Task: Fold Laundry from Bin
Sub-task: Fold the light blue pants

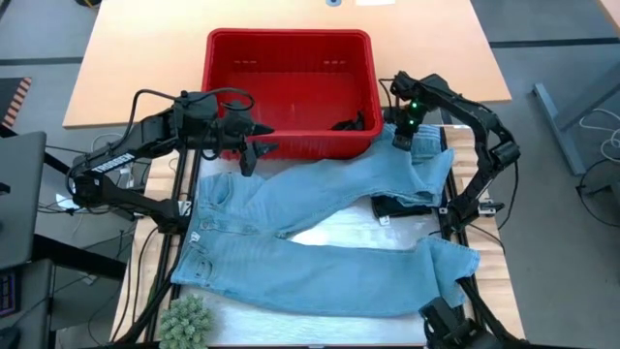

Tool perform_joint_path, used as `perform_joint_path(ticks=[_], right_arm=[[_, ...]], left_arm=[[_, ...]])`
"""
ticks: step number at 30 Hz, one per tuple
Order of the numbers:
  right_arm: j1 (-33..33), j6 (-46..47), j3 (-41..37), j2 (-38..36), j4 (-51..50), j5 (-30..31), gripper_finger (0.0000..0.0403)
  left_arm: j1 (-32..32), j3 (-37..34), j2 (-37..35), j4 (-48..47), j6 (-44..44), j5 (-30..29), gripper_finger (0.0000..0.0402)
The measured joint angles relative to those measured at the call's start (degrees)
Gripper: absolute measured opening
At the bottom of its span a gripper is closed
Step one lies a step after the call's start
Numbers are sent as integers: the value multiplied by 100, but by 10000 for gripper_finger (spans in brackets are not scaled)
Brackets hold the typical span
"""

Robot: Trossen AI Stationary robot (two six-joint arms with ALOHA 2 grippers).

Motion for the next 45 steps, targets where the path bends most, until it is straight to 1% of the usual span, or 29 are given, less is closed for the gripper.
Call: perform_joint_path(ticks=[4, 6, 9, 13, 18, 22, 25, 28, 31, 32, 34, 35, 37, 40, 42, 45], right_arm=[[170, 118, 79, -431, -162, 144, 18], [322, 212, 110, -708, -174, 257, 18], [620, 381, 189, -1196, -187, 341, 18], [1207, 642, 261, -1815, -191, 553, 18], [2024, 1036, 268, -2306, -204, 854, 18], [2545, 1449, 268, -2420, -383, 1141, 18], [2809, 1619, 268, -2418, -561, 1367, 18], [2938, 1785, 268, -2388, -659, 1425, 18], [2980, 1869, 268, -2378, -677, 1462, 18], [2977, 1874, 268, -2378, -677, 1468, 18], [2977, 1887, 268, -2378, -676, 1472, 18], [2977, 1887, 268, -2378, -675, 1475, 18], [2977, 1880, 268, -2378, -659, 1475, 18], [2975, 1867, 268, -2378, -627, 1475, 18], [2973, 1867, 268, -2378, -622, 1477, 18], [2973, 1864, 268, -2378, -613, 1476, 18]], left_arm=[[-7, -99, 13, -207, 51, -241, 208], [-4, -344, 24, -375, -4, -353, 208], [11, -836, 50, -473, -142, -354, 208], [17, -1464, 79, -391, -136, -346, 208], [254, -2084, 83, -478, 127, -678, 208], [546, -2489, 98, -1053, 66, -780, 208], [614, -2603, 90, -1581, -252, -901, 208], [526, -2614, 12, -2150, -929, -1330, 208], [312, -2610, -318, -2827, -2115, -2242, 208], [260, -2610, -435, -3112, -2530, -2456, 208], [165, -2613, -647, -3643, -3176, -2719, 208], [112, -2640, -755, -3759, -3310, -2817, 208], [45, -2785, -915, -3790, -3330, -3034, 208], [114, -3196, -993, -3647, -3066, -3091, 208], [175, -3546, -1010, -3479, -2928, -3053, 208], [201, -4083, -1005, -2824, -2560, -2839, 208]])
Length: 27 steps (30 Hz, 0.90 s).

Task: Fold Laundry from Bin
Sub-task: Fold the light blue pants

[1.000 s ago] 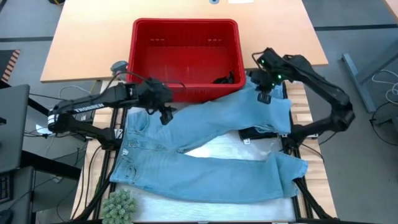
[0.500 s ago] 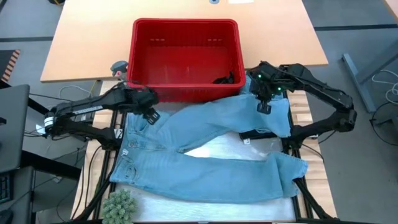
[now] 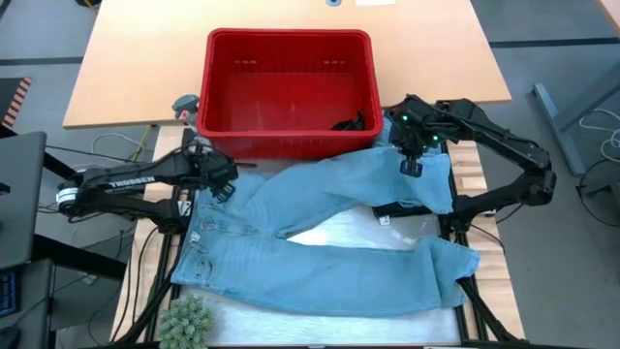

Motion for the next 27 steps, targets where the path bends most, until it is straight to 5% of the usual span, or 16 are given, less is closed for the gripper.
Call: perform_joint_path(ticks=[9, 17, 27], right_arm=[[0, 1, 0, 0, 0, -25, 18], [-5, -146, 0, 0, 27, -60, 18], [-7, -148, 0, 0, 84, -67, 18]], left_arm=[[490, -526, -9, 1002, 622, 380, 208], [1425, -502, 327, 1176, 1157, 1769, 208], [2398, -391, 1263, 1172, 2315, 1944, 208]])
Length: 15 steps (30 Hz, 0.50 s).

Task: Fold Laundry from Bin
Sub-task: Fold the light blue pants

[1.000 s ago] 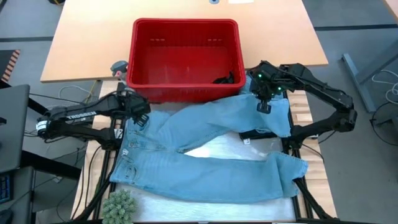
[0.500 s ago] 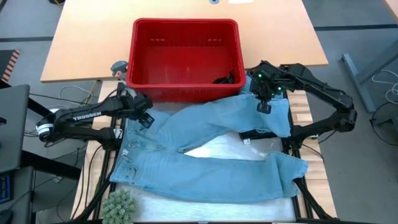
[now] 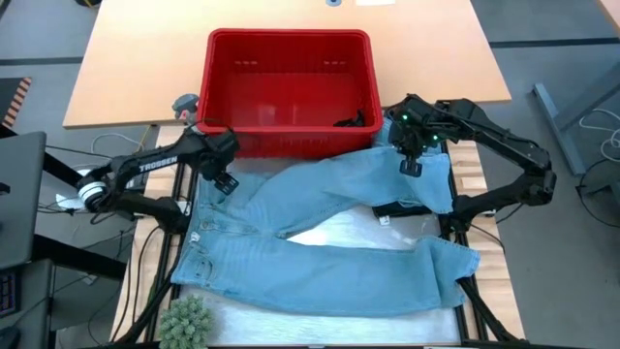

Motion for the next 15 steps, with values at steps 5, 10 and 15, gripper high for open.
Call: perform_joint_path(ticks=[5, 10, 15], right_arm=[[0, 2, 0, 0, 1, -51, 18], [2, 4, 0, 0, 1, -98, 18], [2, 3, 0, 0, 1, -100, 18]], left_arm=[[302, 5, 376, 22, 583, -66, 208], [498, 7, 706, 56, 807, -67, 208], [504, 5, 980, 131, 1202, 870, 208]])
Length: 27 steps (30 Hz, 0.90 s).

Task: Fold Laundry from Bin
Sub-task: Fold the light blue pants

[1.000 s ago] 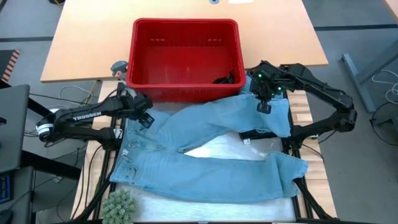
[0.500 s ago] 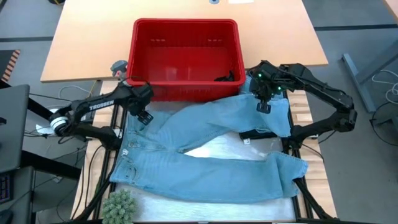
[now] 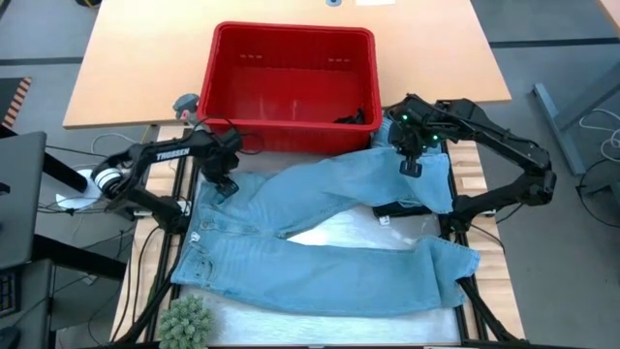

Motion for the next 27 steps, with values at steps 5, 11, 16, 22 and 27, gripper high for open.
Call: perform_joint_path(ticks=[5, 11, 16, 22, 27], right_arm=[[0, 1, 0, 0, 0, 0, 18], [0, 1, 0, 0, 0, -2, 18], [0, 1, 0, 0, 0, -2, 18], [0, 1, 0, 0, 0, -2, 18], [11, 148, 0, 0, -2, 0, 18]], left_arm=[[2, 0, 223, 94, 128, 195, 189], [0, 0, 108, 46, -51, 116, 71], [-2, 0, -281, -16, -494, -376, 14], [-2, 2, -1111, -13, -961, -428, 5], [-4, 4, -1822, -185, -1407, -257, 6]])
